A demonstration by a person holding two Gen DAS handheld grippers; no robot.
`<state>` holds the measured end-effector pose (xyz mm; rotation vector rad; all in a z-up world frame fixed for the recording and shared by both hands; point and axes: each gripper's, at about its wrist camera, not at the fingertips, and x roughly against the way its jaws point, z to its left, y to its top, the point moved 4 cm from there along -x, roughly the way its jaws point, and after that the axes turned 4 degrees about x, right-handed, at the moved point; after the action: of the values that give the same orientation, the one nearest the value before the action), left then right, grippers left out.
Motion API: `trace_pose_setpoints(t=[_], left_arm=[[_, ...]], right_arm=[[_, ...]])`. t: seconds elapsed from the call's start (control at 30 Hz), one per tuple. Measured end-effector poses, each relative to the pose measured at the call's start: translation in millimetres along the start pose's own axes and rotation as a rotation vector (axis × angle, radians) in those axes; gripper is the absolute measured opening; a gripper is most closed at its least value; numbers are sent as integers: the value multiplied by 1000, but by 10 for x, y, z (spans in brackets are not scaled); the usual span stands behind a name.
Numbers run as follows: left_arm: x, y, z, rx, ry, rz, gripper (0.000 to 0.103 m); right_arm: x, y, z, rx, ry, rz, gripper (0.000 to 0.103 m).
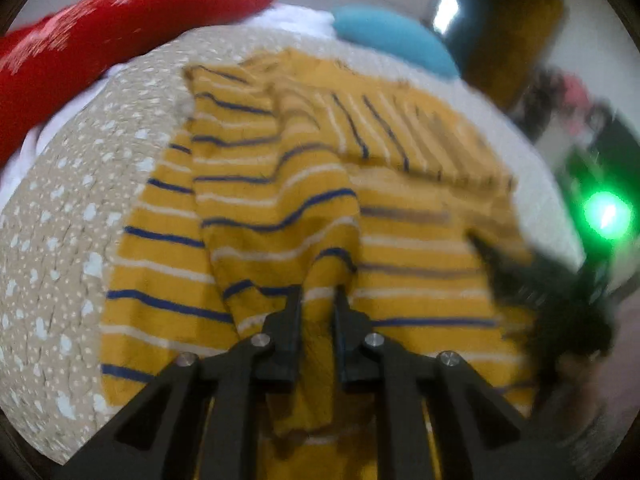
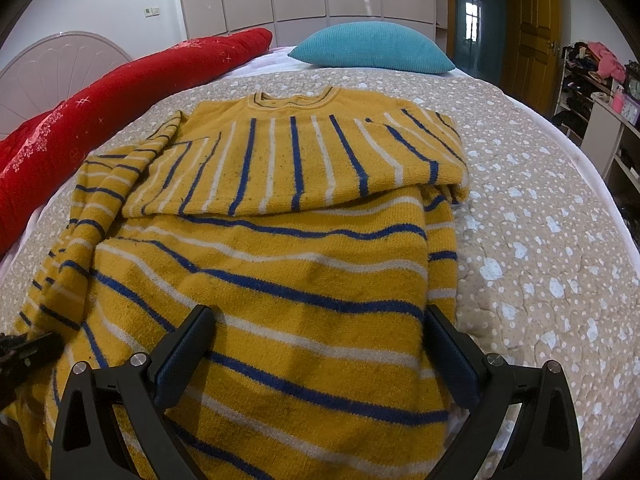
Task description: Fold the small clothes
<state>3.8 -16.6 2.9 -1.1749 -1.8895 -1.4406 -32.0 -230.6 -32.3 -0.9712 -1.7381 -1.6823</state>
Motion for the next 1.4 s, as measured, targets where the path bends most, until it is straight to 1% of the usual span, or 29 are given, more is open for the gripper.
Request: trace_pose_setpoints(t=[0.03,0.07,0.1,0.17,0.23,0.3,0.37,0.4,0.43,0.47,0.5,0.53,0.57,0.6,0.63,0.67,0.7,0.73,0.83,0.87,0.9,0.97,1.07,1.1,1.2,1.27,1.3,1.37,1.4], left_arm=[[109,82,117,41,-2,-34,13],[204,169,239,76,9,-69,8],[333,251,384,112,57,-116,7],[655,413,762,196,182,-230,7],[907,529,1211,311,305,-296,8],[1062,604,1576,376,402,-330,8],[1149,604,1870,430,493,-338,11],[1165,582,1940,442,515,-340,12],[1158,537,2017,448,524,-342,19],[1156,496,2025,451,514,-342,24],[1141,464,2035,452,497,-337,38],[1096,454,2027,446,478,-332,46],[1063,465,2014,435,462,-329,47],[1112,365,1938,422,448,-329,47],[1096,339,1878,406,428,-322,51],[1071,304,1792,390,404,-317,54],[1070,256,1694,373,380,-314,62],[1056,219,1561,350,357,-310,67],[939,184,1294,294,306,-283,67],[891,170,1232,283,289,-269,67],[847,152,1174,272,274,-256,67],[774,98,1069,250,260,-233,67],[683,51,1008,232,241,-205,67],[664,39,1001,228,235,-198,67],[633,1,992,219,225,-189,67],[603,-10,999,215,218,-181,67],[586,-9,998,215,214,-178,67],[561,-15,1008,217,209,-169,67],[561,-27,1010,219,206,-165,67]], right_arm=[[13,1,30,1,-1,0,103],[-4,-7,24,1,-1,1,103],[-6,-5,24,1,-1,0,103],[0,-7,39,2,-3,2,103],[10,-12,33,3,-5,1,103],[10,-13,28,4,-6,2,103],[43,-36,28,9,-15,5,103],[40,-34,29,10,-16,8,103],[34,-30,36,13,-19,15,103],[25,-27,44,12,-17,21,103],[9,-15,49,10,-12,25,103],[-7,-9,61,8,-3,31,103],[-29,-1,73,17,1,45,103],[-50,22,80,35,5,70,103],[-47,29,81,52,2,89,102],[-22,71,76,71,4,126,100],[51,113,68,66,3,129,88],[144,155,59,46,18,104,85],[379,330,179,41,82,11,85],[389,392,280,65,114,8,85],[364,455,419,92,155,17,85],[294,550,710,163,182,8,85],[156,686,1263,301,214,-14,84],[74,726,1478,349,233,-4,84],[-185,781,2010,491,238,17,81],[-411,799,2197,563,184,49,80],[-529,813,2275,585,158,57,77],[-755,844,2343,589,117,88,58],[-823,856,2312,572,112,106,36]])
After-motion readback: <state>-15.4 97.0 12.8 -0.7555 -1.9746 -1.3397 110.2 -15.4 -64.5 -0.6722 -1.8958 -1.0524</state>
